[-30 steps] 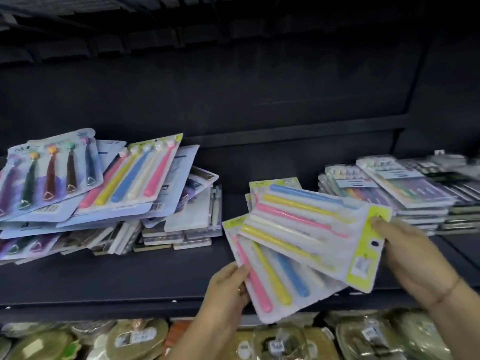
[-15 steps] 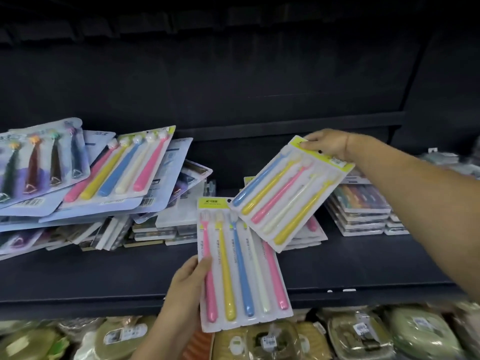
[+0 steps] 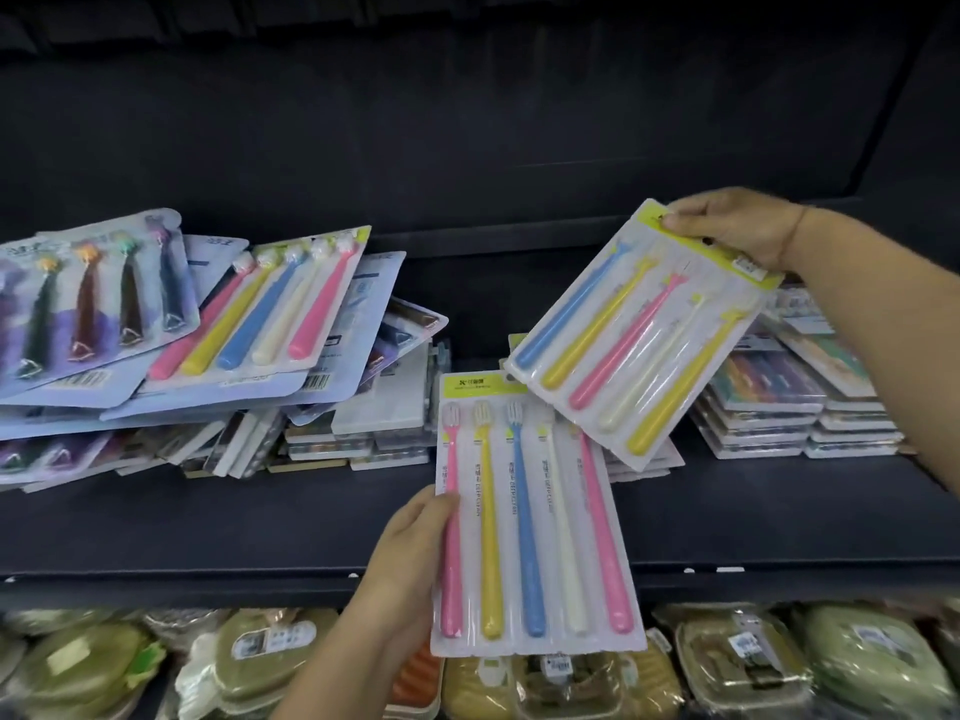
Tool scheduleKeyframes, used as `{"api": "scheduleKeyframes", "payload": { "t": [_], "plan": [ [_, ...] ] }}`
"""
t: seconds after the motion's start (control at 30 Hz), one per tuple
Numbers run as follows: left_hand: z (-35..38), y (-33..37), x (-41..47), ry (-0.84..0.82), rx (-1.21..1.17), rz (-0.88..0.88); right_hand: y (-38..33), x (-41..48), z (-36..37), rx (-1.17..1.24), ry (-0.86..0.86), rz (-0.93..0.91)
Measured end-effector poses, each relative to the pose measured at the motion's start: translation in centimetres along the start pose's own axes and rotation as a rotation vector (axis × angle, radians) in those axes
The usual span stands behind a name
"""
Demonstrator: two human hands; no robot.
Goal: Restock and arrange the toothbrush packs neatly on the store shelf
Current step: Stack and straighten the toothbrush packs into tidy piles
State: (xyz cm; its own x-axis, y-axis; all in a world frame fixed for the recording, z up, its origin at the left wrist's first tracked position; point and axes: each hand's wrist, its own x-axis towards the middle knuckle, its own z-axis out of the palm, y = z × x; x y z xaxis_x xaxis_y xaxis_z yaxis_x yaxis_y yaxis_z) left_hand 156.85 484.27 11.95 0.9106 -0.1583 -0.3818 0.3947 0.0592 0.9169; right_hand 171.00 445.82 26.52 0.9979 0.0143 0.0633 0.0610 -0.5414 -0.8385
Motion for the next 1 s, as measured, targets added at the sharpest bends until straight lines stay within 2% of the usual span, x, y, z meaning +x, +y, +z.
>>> {"api": "scheduleKeyframes", "payload": {
  "t": [0.1, 0.27, 0.43, 0.5, 0.63, 0.7, 0.77, 0.87, 0.93, 1.0],
  "plan": [
    [0.4, 0.0, 0.3, 0.002, -0.049, -0.014, -1.1, -0.5, 1.2, -0.057, -0.062, 0.001],
    [1.3, 0.0, 0.5, -0.106, -0.117, -0.023, -3.2, -1.1, 9.3, -0.26, -0.259, -0.062],
    [1.5, -0.7, 0.5, -0.189, -0.082, 0.013, -4.1, -2.0, 15.3, -0.375, -0.282, -0.153],
    [1.6, -0.9, 0.5, -0.178, -0.087, 0.032, -3.9, -2.5, 16.2, -0.356, -0.192, -0.159],
    [1.7, -0.9, 0.6, -0.136, -0.137, 0.077, -2.7, -6.6, 16.1, -0.249, 0.183, -0.167],
    [1.9, -0.8, 0.8, -0.129, -0.169, 0.09, -1.3, -11.2, 16.4, -0.138, 0.35, -0.097],
    [2.4, -0.5, 1.2, -0.124, -0.188, 0.103, 0.0, -16.5, 17.4, 0.022, 0.373, 0.002],
    [3.7, 0.3, 2.2, -0.11, -0.183, 0.101, 0.8, -21.7, 19.4, 0.405, 0.211, 0.152],
    [5.1, 1.2, 3.1, -0.122, -0.145, 0.126, 1.9, -21.8, 19.8, 0.485, 0.279, 0.171],
    [6.7, 2.3, 4.5, -0.14, -0.099, 0.189, 2.6, -20.2, 19.4, 0.493, 0.447, 0.157]
  ]
}}
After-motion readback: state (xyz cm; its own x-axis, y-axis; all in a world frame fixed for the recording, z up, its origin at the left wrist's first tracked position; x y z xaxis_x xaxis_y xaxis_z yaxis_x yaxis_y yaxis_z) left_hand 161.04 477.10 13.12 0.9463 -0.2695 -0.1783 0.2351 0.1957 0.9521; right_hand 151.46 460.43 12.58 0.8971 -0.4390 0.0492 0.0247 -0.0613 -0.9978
